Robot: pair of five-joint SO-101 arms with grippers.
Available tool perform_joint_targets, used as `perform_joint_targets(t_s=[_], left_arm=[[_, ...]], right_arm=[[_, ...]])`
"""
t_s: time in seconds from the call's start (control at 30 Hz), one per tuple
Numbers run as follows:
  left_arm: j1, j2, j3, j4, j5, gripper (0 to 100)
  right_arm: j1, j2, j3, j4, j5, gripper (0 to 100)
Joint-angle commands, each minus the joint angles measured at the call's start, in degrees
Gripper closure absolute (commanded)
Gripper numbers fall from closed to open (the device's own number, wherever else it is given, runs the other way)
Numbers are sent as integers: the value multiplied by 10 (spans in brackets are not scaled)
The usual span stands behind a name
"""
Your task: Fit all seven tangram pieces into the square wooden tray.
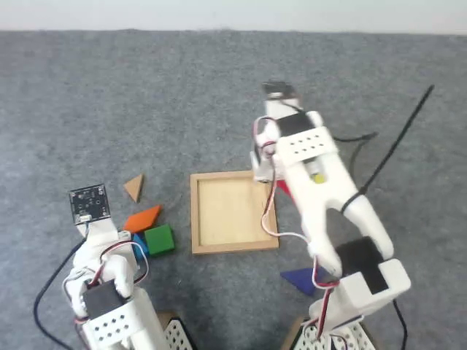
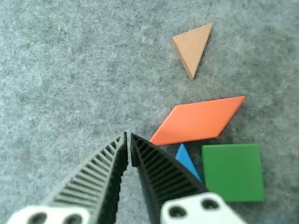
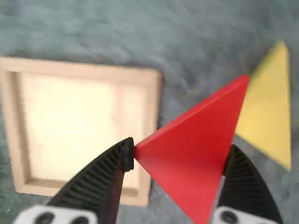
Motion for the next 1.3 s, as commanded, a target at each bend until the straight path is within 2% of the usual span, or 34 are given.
perform_joint_targets(t_s=[0.0, 0.33, 0.53, 0.7, 0.93, 1.27], left_arm=[[4, -10, -7, 3, -2, 987], [4, -10, -7, 3, -2, 987], [4, -10, -7, 3, -2, 987], [4, -10, -7, 3, -2, 987], [4, -10, -7, 3, -2, 987], [4, -10, -7, 3, -2, 987]], right_arm=[[-51, -5, -27, -68, 74, 752], [-104, -5, -18, -146, 423, 753], [-116, -5, 11, -150, 517, 753], [-169, -4, 69, -151, 651, 752], [-180, 30, 70, -153, 702, 749], [-176, 127, -7, -138, 702, 749]])
